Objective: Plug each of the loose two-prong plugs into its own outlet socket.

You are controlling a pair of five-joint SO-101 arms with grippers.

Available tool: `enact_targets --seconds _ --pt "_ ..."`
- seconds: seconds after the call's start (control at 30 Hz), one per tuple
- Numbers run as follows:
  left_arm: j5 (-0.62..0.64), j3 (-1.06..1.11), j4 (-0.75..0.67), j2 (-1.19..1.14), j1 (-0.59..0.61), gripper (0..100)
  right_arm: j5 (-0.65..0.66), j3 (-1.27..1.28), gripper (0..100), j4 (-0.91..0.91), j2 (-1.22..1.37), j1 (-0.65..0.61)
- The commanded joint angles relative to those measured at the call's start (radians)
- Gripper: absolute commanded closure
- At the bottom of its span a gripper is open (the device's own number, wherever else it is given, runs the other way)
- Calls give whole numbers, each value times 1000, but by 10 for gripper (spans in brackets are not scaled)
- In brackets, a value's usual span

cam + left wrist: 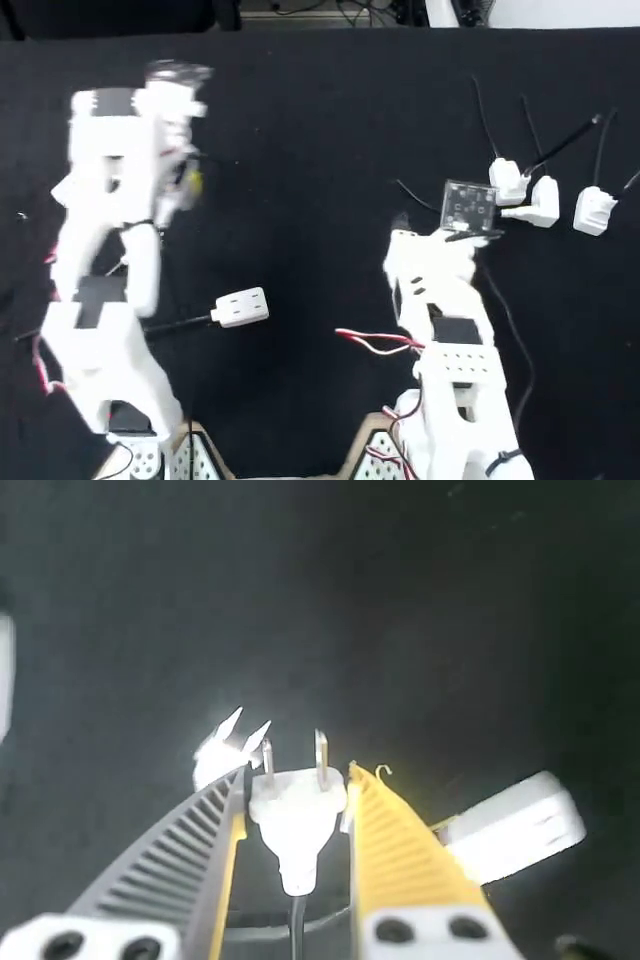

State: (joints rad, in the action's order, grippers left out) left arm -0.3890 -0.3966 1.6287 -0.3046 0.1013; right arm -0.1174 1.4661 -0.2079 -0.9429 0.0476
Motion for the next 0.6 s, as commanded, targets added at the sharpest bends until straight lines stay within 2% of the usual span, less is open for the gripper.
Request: enact_targets --seconds 0.0,0.17,0.27,0.37,0.57 --pt "123 7 -109 69 -248 970 -12 -65 734 26 -28 26" --pt "189 -4 -161 -15 -423 963 -12 -65 734 26 -28 26" --pt "193 -4 -163 -60 -490 871 -12 -67 734 26 -28 26" --pt "201 -4 -163 -81 -522 770 -12 -68 734 23 -30 25" --pt "288 -104 -149 -72 -496 762 -12 -68 734 23 -30 25"
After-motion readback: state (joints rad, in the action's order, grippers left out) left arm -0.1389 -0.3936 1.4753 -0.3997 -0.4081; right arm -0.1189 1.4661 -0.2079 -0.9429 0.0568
